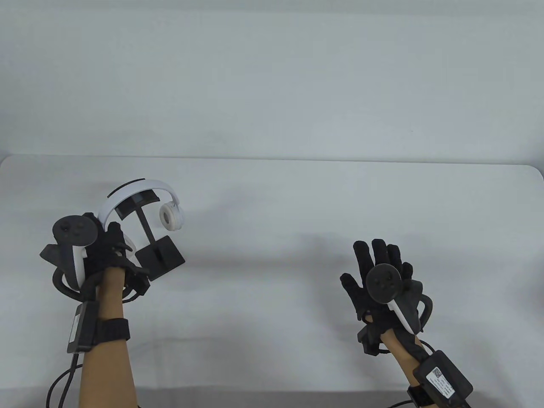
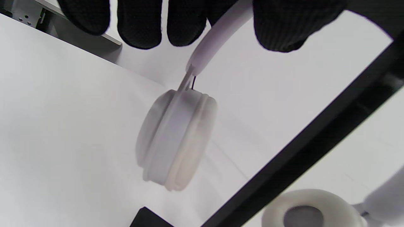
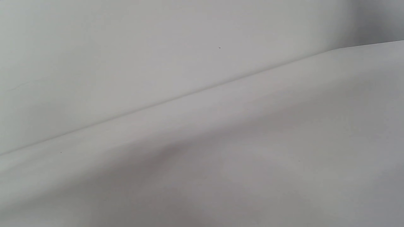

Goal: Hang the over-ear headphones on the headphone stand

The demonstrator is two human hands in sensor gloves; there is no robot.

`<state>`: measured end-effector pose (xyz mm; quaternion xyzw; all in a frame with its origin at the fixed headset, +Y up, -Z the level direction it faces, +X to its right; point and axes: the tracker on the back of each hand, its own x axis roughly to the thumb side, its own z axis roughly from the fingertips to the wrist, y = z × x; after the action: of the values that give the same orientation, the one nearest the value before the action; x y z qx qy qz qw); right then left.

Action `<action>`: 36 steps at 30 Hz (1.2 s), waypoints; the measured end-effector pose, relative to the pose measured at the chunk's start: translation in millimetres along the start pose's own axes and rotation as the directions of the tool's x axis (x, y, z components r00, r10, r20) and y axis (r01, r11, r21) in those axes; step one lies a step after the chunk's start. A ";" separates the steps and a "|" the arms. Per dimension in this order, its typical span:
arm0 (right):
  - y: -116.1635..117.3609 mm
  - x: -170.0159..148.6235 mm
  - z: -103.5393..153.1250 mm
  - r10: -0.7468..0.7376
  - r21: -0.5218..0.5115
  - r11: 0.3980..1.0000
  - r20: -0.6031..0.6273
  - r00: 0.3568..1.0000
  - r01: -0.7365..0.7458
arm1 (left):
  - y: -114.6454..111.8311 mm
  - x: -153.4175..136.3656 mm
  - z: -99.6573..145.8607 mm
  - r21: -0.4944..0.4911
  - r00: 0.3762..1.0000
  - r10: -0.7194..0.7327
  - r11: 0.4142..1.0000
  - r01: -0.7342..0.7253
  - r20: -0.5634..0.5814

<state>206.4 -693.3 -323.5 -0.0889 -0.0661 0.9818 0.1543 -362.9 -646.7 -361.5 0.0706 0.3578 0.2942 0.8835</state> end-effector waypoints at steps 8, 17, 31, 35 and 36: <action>0.1 1.9 0.5 0.003 -0.003 1.000 0.006 1.000 -0.002 | 16.7 6.4 31.0 0.006 0.994 0.034 0.999 -0.035 0.099; 0.9 4.9 4.3 -0.003 -0.005 1.000 0.022 1.000 0.003 | 33.2 40.3 105.1 -0.006 0.944 0.028 1.000 -0.028 0.329; 1.5 18.4 12.3 -0.008 -0.021 1.000 0.065 0.998 0.010 | -57.7 98.1 198.7 -0.248 0.814 0.040 0.960 0.129 0.579; 1.9 19.6 14.6 -0.009 -0.023 1.000 0.073 0.997 0.011 | -88.3 99.0 211.3 -0.256 0.791 -0.017 0.942 0.217 0.611; 2.3 20.0 14.9 -0.009 -0.023 1.000 0.075 0.997 0.010 | -92.6 98.6 212.9 -0.253 0.787 -0.027 0.940 0.231 0.616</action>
<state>184.1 -690.7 -312.4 -0.0535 -0.0835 0.9829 0.1554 -119.7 -647.9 -294.6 -0.0059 0.0095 0.2474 0.9689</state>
